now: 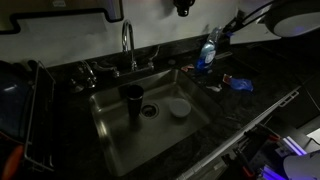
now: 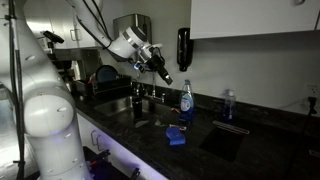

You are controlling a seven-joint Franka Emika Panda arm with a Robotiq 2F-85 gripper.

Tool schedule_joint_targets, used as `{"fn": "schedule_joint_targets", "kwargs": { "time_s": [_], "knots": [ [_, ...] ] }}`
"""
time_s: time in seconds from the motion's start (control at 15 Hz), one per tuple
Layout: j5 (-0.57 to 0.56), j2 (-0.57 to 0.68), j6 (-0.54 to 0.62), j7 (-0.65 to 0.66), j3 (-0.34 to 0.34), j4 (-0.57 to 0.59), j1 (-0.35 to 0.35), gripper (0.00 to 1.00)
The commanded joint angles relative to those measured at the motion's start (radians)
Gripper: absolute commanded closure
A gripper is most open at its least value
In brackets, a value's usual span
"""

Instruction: Move the left bottle closer to you

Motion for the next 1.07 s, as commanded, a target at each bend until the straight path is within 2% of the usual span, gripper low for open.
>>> {"fn": "schedule_joint_targets", "kwargs": {
  "time_s": [0.0, 0.07, 0.13, 0.2, 0.53, 1.0],
  "knots": [
    [-0.059, 0.165, -0.117, 0.183, -0.071, 0.164, 0.098, 0.00],
    [-0.053, 0.183, -0.108, 0.185, -0.101, 0.190, 0.127, 0.00],
    [-0.052, 0.112, -0.076, 0.158, -0.133, 0.105, 0.157, 0.00],
    [-0.050, 0.138, -0.080, 0.171, -0.148, 0.135, 0.174, 0.00],
    [-0.046, 0.171, -0.090, 0.179, -0.165, 0.174, 0.188, 0.00],
    [-0.144, 0.195, -0.057, 0.438, -0.229, 0.182, 0.253, 0.00]
  ]
}}
